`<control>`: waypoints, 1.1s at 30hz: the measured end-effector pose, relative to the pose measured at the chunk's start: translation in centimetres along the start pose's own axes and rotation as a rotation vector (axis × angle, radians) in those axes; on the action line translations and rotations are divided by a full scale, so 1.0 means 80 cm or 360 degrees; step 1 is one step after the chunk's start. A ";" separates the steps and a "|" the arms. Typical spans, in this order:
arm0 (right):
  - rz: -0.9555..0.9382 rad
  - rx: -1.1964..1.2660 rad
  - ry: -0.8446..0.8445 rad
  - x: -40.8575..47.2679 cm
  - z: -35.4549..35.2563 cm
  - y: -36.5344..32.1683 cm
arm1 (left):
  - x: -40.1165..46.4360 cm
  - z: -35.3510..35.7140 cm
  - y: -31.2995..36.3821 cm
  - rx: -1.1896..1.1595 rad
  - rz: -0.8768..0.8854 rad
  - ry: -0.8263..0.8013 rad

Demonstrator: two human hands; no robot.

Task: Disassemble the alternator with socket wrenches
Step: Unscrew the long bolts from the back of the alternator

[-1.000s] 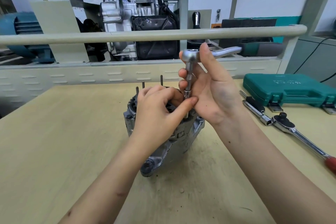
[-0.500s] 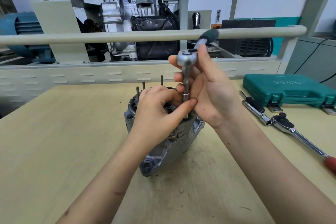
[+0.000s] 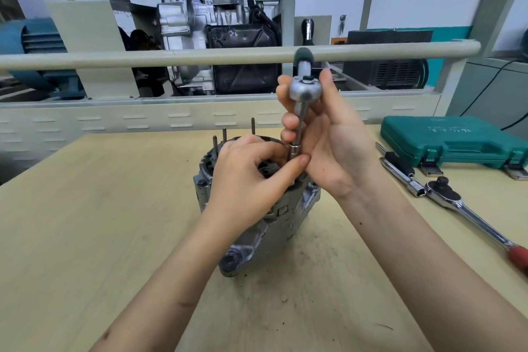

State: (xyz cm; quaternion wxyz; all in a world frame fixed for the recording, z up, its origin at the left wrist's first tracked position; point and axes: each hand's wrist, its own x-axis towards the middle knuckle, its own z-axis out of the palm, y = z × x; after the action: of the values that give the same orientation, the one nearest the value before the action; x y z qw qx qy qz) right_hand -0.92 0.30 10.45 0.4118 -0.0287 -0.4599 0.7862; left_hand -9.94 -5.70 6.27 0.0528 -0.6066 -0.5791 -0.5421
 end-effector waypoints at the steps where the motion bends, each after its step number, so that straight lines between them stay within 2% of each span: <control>1: 0.0006 -0.0002 -0.0004 0.000 0.000 0.000 | 0.000 -0.001 0.000 -0.0014 -0.0005 -0.0008; 11: 0.0051 -0.0033 -0.0024 -0.004 -0.005 -0.004 | -0.001 -0.001 -0.002 0.0031 0.0016 0.0027; 33: -0.0079 0.0057 -0.0018 -0.001 -0.004 -0.002 | -0.001 0.000 0.002 -0.0018 -0.0001 0.0054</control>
State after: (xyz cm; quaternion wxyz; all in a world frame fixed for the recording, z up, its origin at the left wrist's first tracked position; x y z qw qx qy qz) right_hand -0.62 0.48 10.33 0.4290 -0.0053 -0.4485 0.7841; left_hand -9.82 -5.81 6.29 0.0589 -0.5974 -0.5753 -0.5556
